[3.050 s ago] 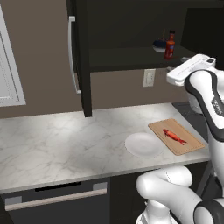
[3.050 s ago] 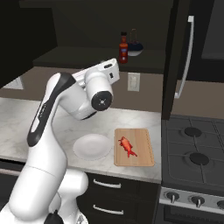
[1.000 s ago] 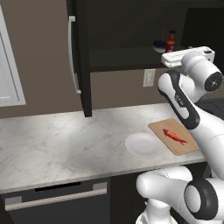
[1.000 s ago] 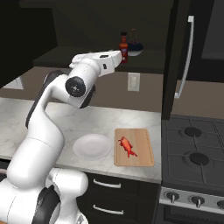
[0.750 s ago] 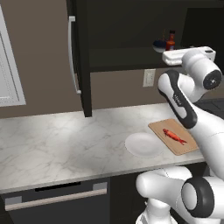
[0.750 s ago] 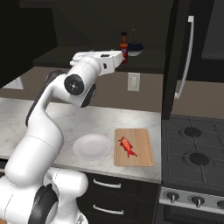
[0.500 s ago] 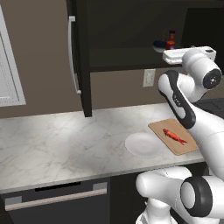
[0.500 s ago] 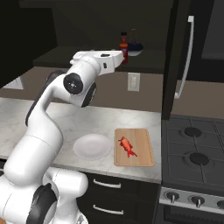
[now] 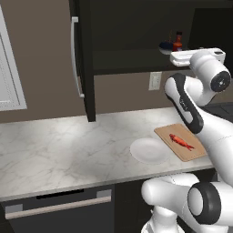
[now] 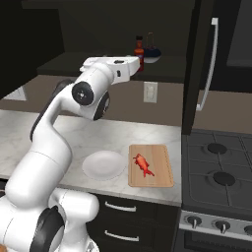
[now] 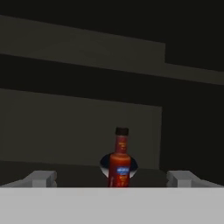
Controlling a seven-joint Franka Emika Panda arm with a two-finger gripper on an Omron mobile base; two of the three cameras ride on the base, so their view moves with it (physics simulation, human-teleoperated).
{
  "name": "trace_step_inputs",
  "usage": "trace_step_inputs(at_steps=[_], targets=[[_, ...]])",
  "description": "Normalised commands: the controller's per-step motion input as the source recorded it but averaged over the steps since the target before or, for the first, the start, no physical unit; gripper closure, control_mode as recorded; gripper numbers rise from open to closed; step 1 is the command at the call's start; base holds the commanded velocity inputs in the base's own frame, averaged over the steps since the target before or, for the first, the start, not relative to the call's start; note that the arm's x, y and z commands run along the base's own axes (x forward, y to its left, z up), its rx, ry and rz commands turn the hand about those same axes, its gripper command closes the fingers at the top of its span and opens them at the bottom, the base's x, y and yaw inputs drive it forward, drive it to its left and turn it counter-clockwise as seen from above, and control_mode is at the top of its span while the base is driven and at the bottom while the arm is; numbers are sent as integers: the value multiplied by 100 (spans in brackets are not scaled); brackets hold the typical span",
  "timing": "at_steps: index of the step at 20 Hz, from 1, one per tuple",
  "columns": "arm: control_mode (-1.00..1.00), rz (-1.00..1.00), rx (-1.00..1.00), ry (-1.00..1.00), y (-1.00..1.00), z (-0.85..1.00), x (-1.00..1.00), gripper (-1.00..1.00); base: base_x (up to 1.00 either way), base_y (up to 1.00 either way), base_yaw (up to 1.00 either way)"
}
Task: Pick the fish from the plate and place it on the cutting board. Then pick the condiment bottle from the cabinet and place it next to the cutting board.
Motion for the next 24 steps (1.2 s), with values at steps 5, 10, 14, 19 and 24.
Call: trace_step_inputs(at_steps=[5, 10, 14, 19, 24], targets=[[-100, -1, 0, 0, -9, 0, 14, -100, 0, 0, 0], [-100, -1, 1, 0, -8, 0, 10, -100, 0, 0, 0], [-100, 0, 1, 0, -6, 2, 4, -100, 0, 0, 0], [-100, 0, 1, 0, 0, 7, 1, -100, 0, 0, 0], [-100, 0, 0, 0, 0, 13, 0, -100, 0, 0, 0]])
